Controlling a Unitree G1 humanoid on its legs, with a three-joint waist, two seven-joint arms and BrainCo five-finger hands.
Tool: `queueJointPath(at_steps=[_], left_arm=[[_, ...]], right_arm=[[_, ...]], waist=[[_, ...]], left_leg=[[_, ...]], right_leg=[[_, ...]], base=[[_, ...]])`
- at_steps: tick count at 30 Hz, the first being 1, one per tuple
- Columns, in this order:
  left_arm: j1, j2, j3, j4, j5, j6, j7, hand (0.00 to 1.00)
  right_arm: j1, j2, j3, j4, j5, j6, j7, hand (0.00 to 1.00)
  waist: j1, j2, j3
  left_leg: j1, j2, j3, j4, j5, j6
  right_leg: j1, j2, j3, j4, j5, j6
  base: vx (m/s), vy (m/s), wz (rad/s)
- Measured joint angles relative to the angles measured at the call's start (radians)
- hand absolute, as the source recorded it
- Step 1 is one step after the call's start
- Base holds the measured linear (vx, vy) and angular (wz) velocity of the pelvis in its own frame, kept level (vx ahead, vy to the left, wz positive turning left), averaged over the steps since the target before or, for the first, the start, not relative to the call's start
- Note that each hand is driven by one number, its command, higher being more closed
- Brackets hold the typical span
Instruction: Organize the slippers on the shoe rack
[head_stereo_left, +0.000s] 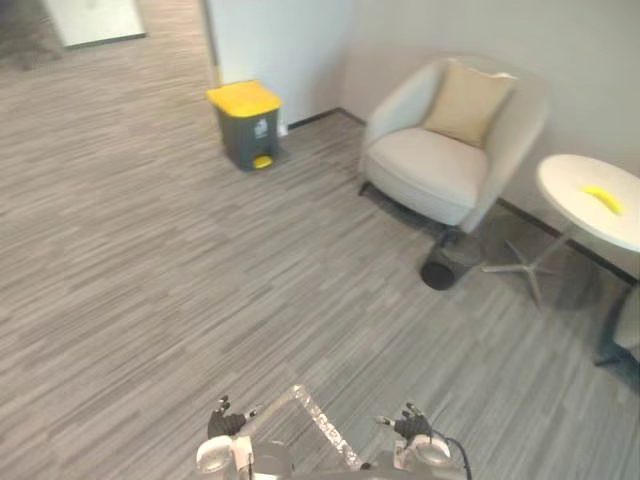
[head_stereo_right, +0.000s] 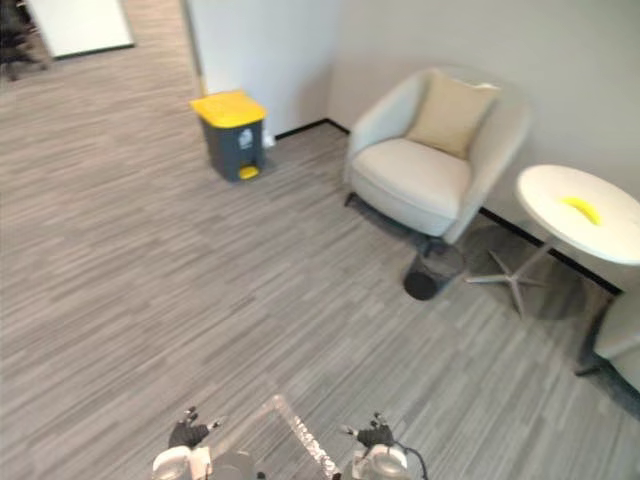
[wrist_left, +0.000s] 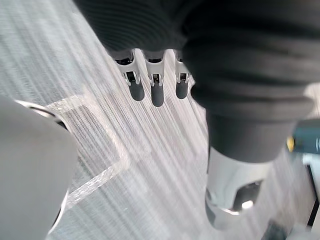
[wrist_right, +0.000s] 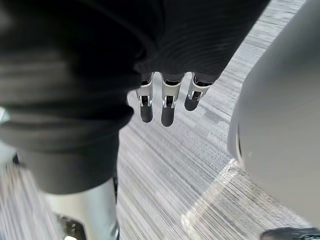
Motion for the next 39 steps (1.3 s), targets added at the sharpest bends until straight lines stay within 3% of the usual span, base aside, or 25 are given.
queueJointPath(at_steps=[1, 5, 6, 7, 9, 10, 11, 13, 15, 16, 18, 24, 30, 39], left_arm=[[-0.008, 0.001, -0.011, 0.017, 0.000, 0.001, -0.004, 0.00], [-0.006, -0.004, -0.018, 0.014, 0.000, 0.002, -0.018, 0.00], [-0.003, -0.004, -0.015, -0.006, 0.000, 0.002, -0.022, 0.00], [0.007, -0.012, -0.008, -0.039, -0.003, 0.001, -0.022, 0.00], [0.018, -0.017, -0.005, -0.054, -0.012, 0.001, -0.022, 0.00], [0.022, -0.018, -0.005, -0.065, -0.013, 0.001, -0.022, 0.00], [0.029, -0.024, -0.003, -0.071, -0.013, 0.002, -0.022, 0.00], [0.033, -0.027, -0.002, -0.079, -0.015, 0.001, -0.021, 0.00], [0.035, -0.042, -0.003, -0.081, -0.022, 0.001, -0.019, 0.00], [0.037, -0.046, -0.003, -0.079, -0.023, 0.000, -0.019, 0.00], [0.031, -0.029, 0.005, -0.058, -0.031, -0.001, -0.016, 0.00], [0.016, -0.013, 0.005, 0.006, -0.029, -0.003, -0.014, 0.00], [0.013, -0.028, 0.005, 0.038, -0.030, -0.002, -0.015, 0.00], [0.017, -0.027, 0.005, 0.040, -0.031, -0.003, -0.020, 0.00]], right_arm=[[-0.010, -0.008, -0.003, 0.004, -0.004, -0.003, 0.000, 0.00], [-0.016, -0.027, -0.005, 0.035, -0.003, -0.011, 0.000, 0.00], [-0.014, -0.027, -0.004, 0.039, -0.001, -0.011, 0.000, 0.00], [-0.013, -0.028, -0.002, 0.036, 0.000, -0.012, 0.000, 0.00], [-0.012, -0.029, -0.002, 0.028, 0.006, -0.011, -0.001, 0.00], [-0.009, -0.026, -0.001, 0.026, 0.008, -0.010, -0.002, 0.00], [-0.017, -0.028, -0.002, 0.025, 0.008, -0.009, -0.004, 0.00], [-0.019, -0.027, -0.003, 0.024, 0.009, -0.007, -0.008, 0.00], [-0.018, -0.030, -0.003, 0.023, 0.009, -0.005, -0.012, 0.00], [-0.017, -0.034, -0.003, 0.021, 0.009, -0.005, -0.012, 0.00], [0.002, -0.013, -0.005, 0.023, 0.008, 0.002, -0.012, 0.00], [0.026, -0.004, -0.019, 0.024, 0.009, 0.002, -0.012, 0.00], [0.030, 0.005, -0.085, 0.024, 0.047, 0.001, -0.013, 0.00], [0.033, 0.006, -0.125, 0.025, 0.076, 0.001, -0.013, 0.00]], waist=[[-0.012, 0.015, 0.006], [-0.015, 0.031, 0.002], [-0.010, 0.032, 0.004], [-0.004, 0.050, 0.008], [-0.003, 0.062, 0.013], [0.004, 0.055, 0.014], [0.004, 0.056, 0.016], [0.006, 0.052, 0.014], [0.007, 0.066, 0.001], [0.008, 0.085, -0.007], [0.009, 0.035, -0.029], [0.008, 0.011, -0.058], [0.003, 0.037, -0.079], [0.003, 0.031, -0.086]], left_leg=[[-0.001, 0.001, -0.029, -0.011, 0.015, -0.005], [-0.014, 0.017, -0.076, 0.041, 0.027, -0.012], [-0.067, 0.034, -0.091, 0.164, 0.027, -0.013], [-0.140, 0.067, -0.109, 0.340, 0.044, -0.031], [-0.185, 0.079, -0.143, 0.456, 0.085, -0.023], [-0.229, 0.074, -0.167, 0.533, 0.102, -0.013], [-0.238, 0.059, -0.205, 0.509, 0.049, -0.018], [-0.245, 0.024, -0.291, 0.391, 0.010, -0.033], [-0.219, -0.004, -0.441, 0.138, 0.030, -0.051], [-0.212, 0.002, -0.468, 0.092, 0.062, -0.088], [-0.184, -0.021, -0.403, 0.062, 0.069, -0.062], [-0.078, -0.058, -0.309, -0.056, 0.070, -0.032], [-0.013, -0.055, -0.292, -0.117, 0.072, -0.029], [0.036, -0.029, -0.238, -0.167, 0.073, -0.031]], right_leg=[[0.012, 0.019, 0.014, -0.048, 0.024, -0.011], [0.053, 0.053, 0.028, -0.133, 0.047, -0.013], [0.067, 0.061, 0.032, -0.145, 0.040, -0.014], [0.073, 0.079, 0.053, -0.142, 0.031, -0.020], [0.084, 0.096, 0.080, -0.142, 0.029, -0.026], [0.095, 0.096, 0.122, -0.143, 0.029, -0.030], [0.095, 0.096, 0.165, -0.140, 0.029, -0.032], [0.083, 0.091, 0.220, -0.138, 0.036, -0.034], [0.041, 0.101, 0.277, -0.107, 0.025, -0.008], [0.037, 0.112, 0.291, -0.100, 0.022, -0.001], [0.051, 0.080, 0.335, -0.129, 0.040, 0.036], [0.108, 0.024, 0.401, -0.227, 0.059, 0.066], [0.152, 0.027, 0.391, -0.265, 0.066, 0.073], [0.159, 0.043, 0.395, -0.301, 0.109, 0.068]], base=[[0.04, -0.071, -0.62], [0.02, -0.064, -0.07], [-0.01, -0.047, -0.24], [0.00, -0.048, -0.34], [0.03, 0.008, -0.61], [0.10, 0.064, -1.00], [0.10, 0.082, -0.92], [0.11, 0.142, -0.91], [0.10, 0.243, -0.98], [0.17, 0.282, -0.84], [0.18, 0.169, -0.53], [0.17, 0.123, -0.36], [0.15, -0.003, -0.10], [0.04, -0.013, -0.20]])
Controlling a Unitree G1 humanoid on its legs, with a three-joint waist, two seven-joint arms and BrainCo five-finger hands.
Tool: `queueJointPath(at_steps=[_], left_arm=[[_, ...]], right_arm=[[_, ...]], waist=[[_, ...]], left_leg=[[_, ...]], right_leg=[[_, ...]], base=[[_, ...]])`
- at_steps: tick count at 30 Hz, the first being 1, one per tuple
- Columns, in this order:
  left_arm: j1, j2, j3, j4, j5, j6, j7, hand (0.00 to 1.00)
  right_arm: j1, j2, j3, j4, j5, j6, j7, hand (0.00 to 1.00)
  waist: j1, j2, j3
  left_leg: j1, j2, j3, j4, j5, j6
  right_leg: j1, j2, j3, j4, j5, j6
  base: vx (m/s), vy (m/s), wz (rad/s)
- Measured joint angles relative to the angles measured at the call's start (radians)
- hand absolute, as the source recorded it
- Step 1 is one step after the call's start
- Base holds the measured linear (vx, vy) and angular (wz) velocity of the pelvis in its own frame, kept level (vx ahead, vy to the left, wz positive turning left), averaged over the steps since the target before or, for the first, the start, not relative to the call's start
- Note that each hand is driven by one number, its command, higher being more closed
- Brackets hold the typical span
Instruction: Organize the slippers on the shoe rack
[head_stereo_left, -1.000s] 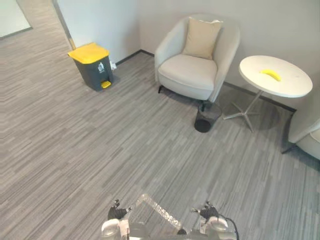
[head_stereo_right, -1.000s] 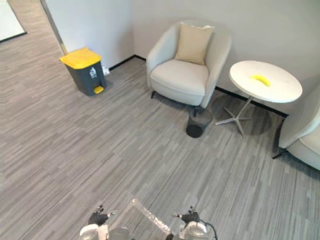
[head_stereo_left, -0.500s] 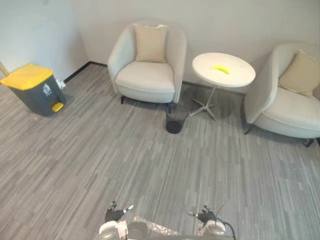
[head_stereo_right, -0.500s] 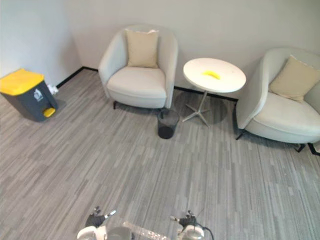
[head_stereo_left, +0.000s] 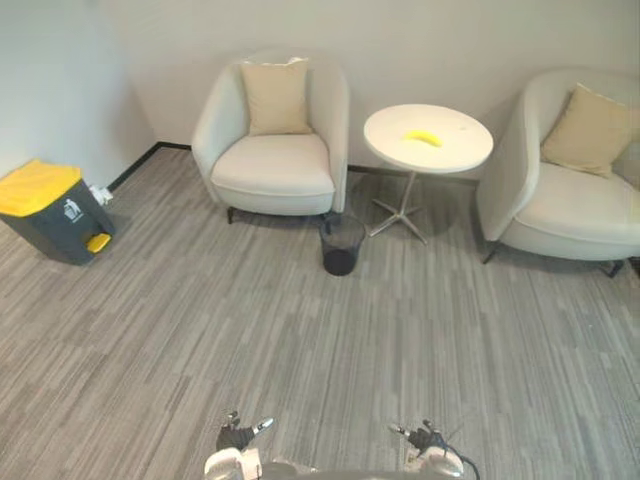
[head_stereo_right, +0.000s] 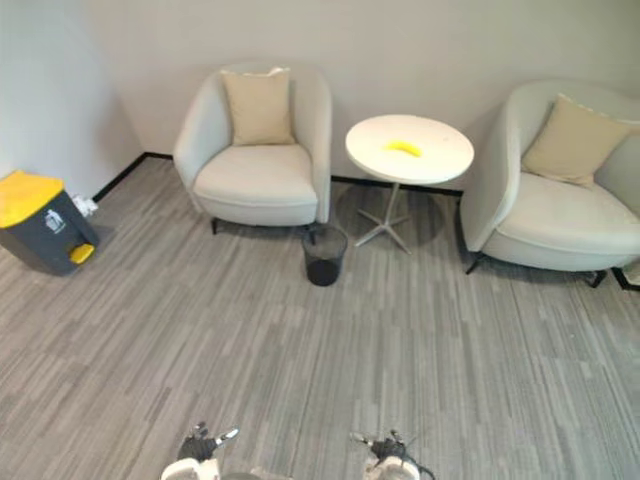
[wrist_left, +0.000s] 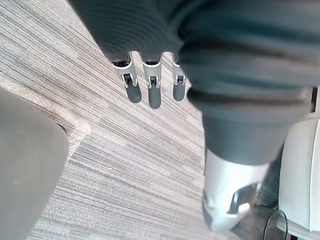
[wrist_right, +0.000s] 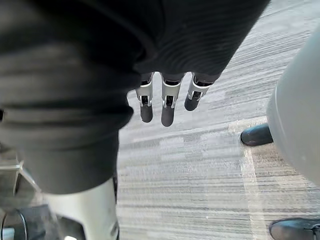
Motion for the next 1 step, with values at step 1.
queueJointPath(at_steps=[1], left_arm=[[0.000, 0.000, 0.000, 0.000, 0.000, 0.000, -0.001, 0.00]], right_arm=[[0.000, 0.000, -0.001, 0.000, 0.000, 0.000, 0.000, 0.00]], waist=[[0.000, -0.001, 0.000]], left_leg=[[0.000, 0.000, 0.004, 0.000, 0.000, 0.000]], right_leg=[[0.003, -0.001, 0.000, -0.001, 0.002, 0.000]], base=[[-0.01, 0.001, -0.17]])
